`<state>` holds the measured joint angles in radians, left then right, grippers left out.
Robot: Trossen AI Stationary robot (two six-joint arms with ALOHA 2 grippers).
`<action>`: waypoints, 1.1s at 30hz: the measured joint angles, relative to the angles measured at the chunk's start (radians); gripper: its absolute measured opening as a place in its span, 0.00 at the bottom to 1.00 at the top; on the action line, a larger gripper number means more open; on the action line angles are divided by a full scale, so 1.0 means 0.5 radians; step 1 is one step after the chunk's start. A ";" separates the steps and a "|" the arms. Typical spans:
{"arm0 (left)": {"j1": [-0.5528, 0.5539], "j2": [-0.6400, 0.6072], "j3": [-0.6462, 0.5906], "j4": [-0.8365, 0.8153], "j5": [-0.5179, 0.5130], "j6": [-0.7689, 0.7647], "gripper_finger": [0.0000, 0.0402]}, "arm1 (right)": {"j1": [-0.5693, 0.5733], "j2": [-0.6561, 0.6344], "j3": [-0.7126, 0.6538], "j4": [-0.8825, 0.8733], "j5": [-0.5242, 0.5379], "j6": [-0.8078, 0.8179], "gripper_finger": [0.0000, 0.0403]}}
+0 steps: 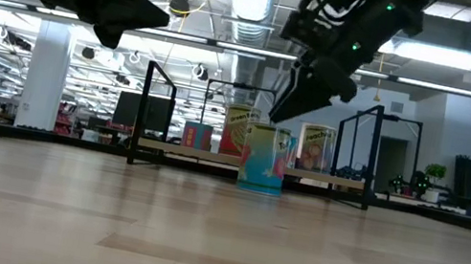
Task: Pick and place cans onto a shelf
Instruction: Put the light blue can on the shelf aligned with the other blue can
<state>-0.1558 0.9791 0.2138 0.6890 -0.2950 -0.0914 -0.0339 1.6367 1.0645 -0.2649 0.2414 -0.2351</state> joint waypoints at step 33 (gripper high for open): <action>0.001 0.005 0.002 -0.008 -0.012 -0.021 0.00 | -0.093 -0.249 0.089 -0.306 -0.004 0.383 0.02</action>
<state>-0.1555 0.9817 0.2150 0.6849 -0.3012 -0.1017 -0.0807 1.5124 1.1088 -0.4180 0.2396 -0.0435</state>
